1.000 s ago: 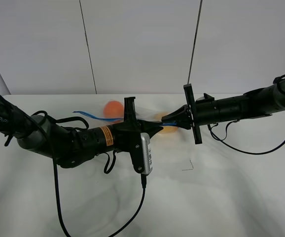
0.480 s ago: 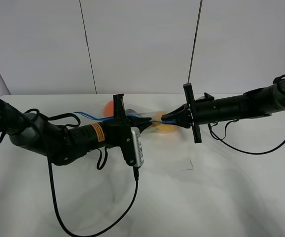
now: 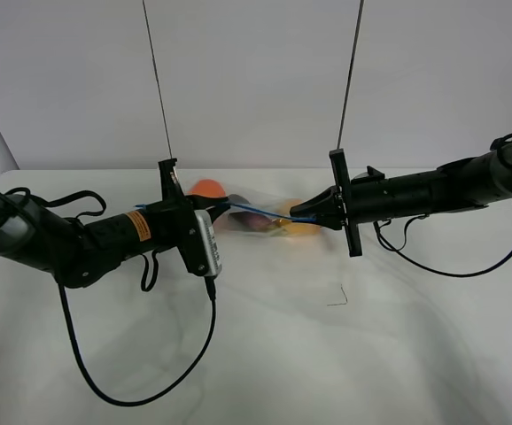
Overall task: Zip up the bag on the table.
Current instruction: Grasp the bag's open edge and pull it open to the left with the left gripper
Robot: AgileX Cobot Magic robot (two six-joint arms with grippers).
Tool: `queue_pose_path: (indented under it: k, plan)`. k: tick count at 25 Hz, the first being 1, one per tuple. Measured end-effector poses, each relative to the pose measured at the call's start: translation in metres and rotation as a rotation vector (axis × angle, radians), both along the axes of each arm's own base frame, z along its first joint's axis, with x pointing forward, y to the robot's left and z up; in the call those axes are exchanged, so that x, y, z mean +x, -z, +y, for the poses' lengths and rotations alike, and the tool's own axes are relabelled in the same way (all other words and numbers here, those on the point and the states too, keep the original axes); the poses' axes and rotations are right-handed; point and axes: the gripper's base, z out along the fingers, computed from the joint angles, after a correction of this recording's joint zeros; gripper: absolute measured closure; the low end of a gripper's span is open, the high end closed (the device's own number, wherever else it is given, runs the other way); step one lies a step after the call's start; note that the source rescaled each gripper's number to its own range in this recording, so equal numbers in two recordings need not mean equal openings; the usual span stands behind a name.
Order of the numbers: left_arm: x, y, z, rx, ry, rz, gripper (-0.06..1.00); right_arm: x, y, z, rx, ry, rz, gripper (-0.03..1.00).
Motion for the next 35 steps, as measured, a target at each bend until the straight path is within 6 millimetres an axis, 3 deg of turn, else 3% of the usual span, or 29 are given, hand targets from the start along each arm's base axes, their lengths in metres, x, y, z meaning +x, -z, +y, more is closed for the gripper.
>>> queue_pose_path:
  k: [18,24,35]
  plan:
    - [0.026,0.002,0.085,0.019,-0.234,0.012,0.94,0.0,0.0,0.0,0.005,0.006,0.0,0.97]
    - [0.029,0.003,0.1,0.023,-0.278,0.019,0.94,0.0,0.0,0.0,0.004,0.005,0.0,0.97]
    - [0.029,0.005,0.106,0.042,-0.297,0.043,0.94,0.0,0.0,0.0,0.003,0.003,0.0,0.97]
